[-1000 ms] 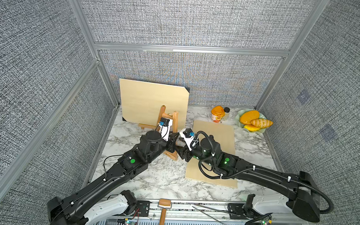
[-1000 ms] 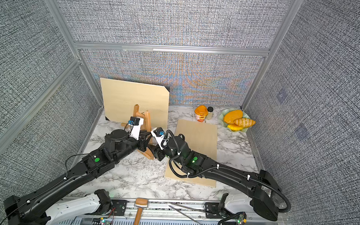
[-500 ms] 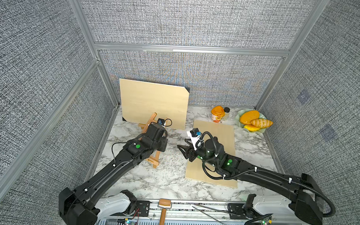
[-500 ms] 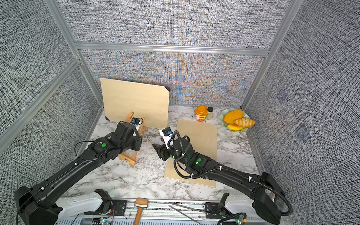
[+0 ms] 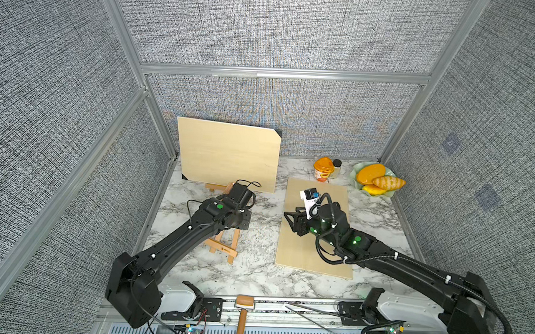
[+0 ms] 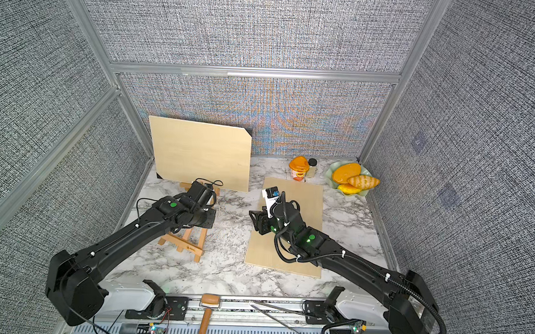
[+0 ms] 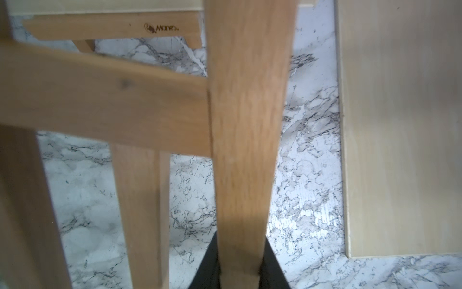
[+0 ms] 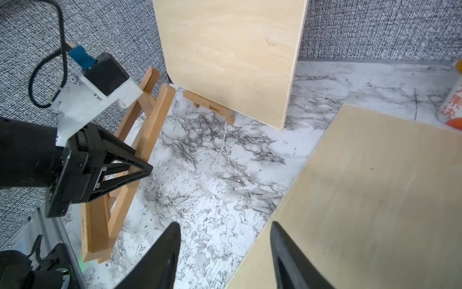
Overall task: Disassemble the easel
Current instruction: Place the easel at the center of the board.
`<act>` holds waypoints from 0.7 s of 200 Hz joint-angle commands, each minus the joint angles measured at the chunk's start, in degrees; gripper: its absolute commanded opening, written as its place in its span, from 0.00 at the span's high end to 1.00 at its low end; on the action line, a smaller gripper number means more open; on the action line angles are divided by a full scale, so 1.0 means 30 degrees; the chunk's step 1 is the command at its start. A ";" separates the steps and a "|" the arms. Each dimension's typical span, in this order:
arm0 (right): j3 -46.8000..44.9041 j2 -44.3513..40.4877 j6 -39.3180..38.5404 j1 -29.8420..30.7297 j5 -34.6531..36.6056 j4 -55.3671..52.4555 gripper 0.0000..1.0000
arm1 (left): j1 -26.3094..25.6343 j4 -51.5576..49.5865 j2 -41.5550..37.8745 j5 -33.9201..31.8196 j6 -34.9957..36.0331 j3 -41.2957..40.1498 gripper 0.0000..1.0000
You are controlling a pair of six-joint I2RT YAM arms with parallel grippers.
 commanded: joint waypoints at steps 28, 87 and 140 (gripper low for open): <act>-0.0504 -0.0576 0.0990 -0.0782 -0.0627 -0.0641 0.41 | 0.1622 0.0894 0.0354 0.0516 0.1414 -0.1306 1.00; -0.1110 -0.1445 0.0916 -0.1918 -0.1434 -0.1402 0.40 | 0.3998 0.0497 0.1381 0.1641 0.3174 -0.1020 1.00; -0.1523 -0.1259 0.1114 -0.2772 -0.2502 -0.1505 0.40 | 0.5361 -0.0569 0.3956 0.3468 0.4147 0.0073 1.00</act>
